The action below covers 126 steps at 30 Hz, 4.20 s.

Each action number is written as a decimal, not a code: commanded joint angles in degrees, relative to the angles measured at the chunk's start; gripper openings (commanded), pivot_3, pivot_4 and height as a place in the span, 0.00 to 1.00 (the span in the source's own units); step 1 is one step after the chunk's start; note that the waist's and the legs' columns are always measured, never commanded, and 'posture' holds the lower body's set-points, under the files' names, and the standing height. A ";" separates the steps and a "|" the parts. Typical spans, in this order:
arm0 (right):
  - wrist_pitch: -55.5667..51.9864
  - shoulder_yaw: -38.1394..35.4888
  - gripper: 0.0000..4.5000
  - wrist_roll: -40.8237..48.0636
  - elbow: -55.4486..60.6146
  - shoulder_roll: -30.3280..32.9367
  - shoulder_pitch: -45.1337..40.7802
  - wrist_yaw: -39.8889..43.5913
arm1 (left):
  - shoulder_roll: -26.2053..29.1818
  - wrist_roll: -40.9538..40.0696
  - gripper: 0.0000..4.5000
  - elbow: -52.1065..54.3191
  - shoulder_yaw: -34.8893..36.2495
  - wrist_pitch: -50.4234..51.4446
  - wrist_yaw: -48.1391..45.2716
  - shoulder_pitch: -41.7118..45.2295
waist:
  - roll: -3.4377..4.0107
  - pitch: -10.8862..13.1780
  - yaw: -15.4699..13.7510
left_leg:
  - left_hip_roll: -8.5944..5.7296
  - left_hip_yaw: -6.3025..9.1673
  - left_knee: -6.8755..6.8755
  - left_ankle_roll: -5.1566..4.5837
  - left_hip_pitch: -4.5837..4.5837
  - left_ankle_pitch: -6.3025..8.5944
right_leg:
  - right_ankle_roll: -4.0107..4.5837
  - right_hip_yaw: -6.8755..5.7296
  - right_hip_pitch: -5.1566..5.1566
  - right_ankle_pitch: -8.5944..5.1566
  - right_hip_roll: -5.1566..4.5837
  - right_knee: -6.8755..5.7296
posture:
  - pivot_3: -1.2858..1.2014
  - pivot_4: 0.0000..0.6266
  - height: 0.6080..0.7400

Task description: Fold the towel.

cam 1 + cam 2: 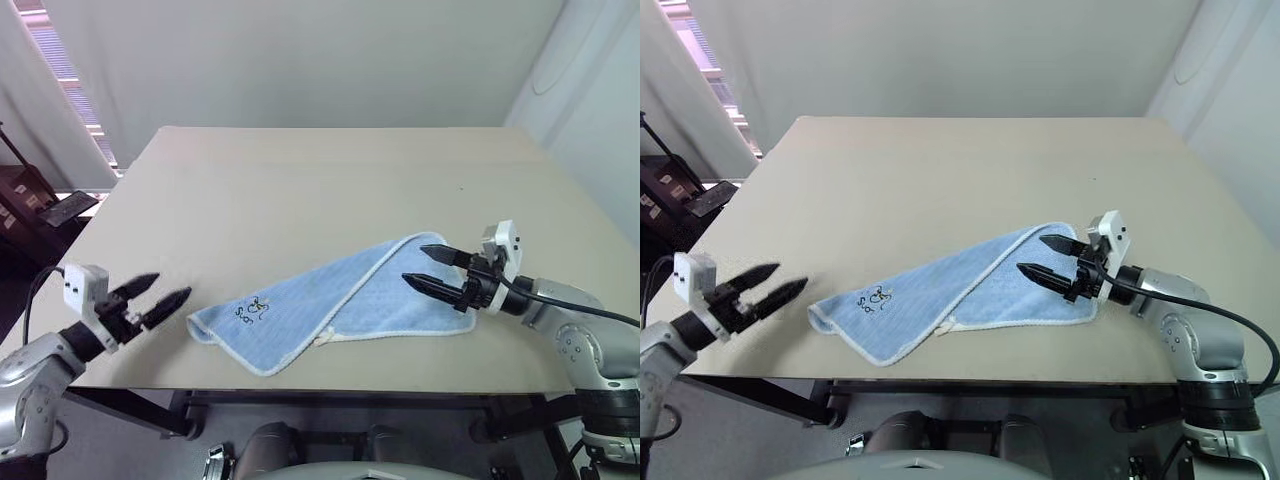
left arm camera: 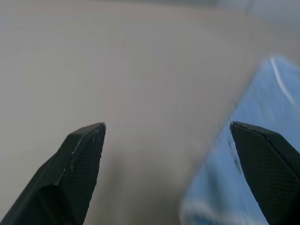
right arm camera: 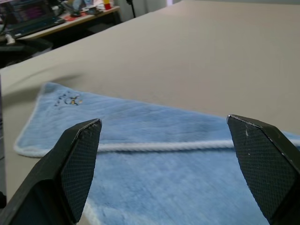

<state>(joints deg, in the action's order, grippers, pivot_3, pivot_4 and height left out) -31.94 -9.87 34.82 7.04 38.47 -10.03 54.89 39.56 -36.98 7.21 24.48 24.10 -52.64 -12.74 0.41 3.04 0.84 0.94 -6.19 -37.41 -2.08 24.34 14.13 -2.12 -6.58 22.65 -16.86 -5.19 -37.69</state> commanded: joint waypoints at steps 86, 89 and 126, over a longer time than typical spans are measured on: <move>21.93 -0.26 0.00 -28.92 -69.30 -14.00 -49.79 -18.16 | -0.32 1.20 1.00 17.43 -17.57 4.88 1.68 9.96 | 0.24 0.12 1.70 | 0.09 -0.30 0.32 0.29 -0.62 -0.53 | -0.07 0.15 -0.33 0.13 0.15 -0.64 | 0.52 0.00 0.88; 16.38 -0.25 0.00 -26.45 -55.46 -13.92 -46.41 -16.99 | 0.18 1.36 1.00 17.96 -19.02 5.50 0.16 9.48 | 0.27 0.14 1.68 | 0.11 -0.30 0.35 0.32 -0.60 -0.50 | -0.07 0.15 -0.30 0.13 0.15 -0.63 | 0.52 0.00 0.88; 1.24 5.30 0.00 -26.39 -16.41 -19.44 -50.32 -38.05 | -11.10 18.79 1.00 5.22 -36.37 0.76 3.84 21.59 | 0.28 0.16 1.37 | 0.10 -0.33 0.29 0.12 0.09 -0.64 | -0.18 0.12 0.29 0.22 0.18 -0.62 | 0.52 0.00 0.88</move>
<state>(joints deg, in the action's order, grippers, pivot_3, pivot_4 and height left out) -31.90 -4.30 8.99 -9.83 19.06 -58.65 17.60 28.53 -18.49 11.71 -11.42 23.76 -49.41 7.69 0.69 3.20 2.21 1.04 -6.52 -37.12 -1.96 24.42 13.48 -2.31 -6.46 22.94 -16.64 -4.99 -38.32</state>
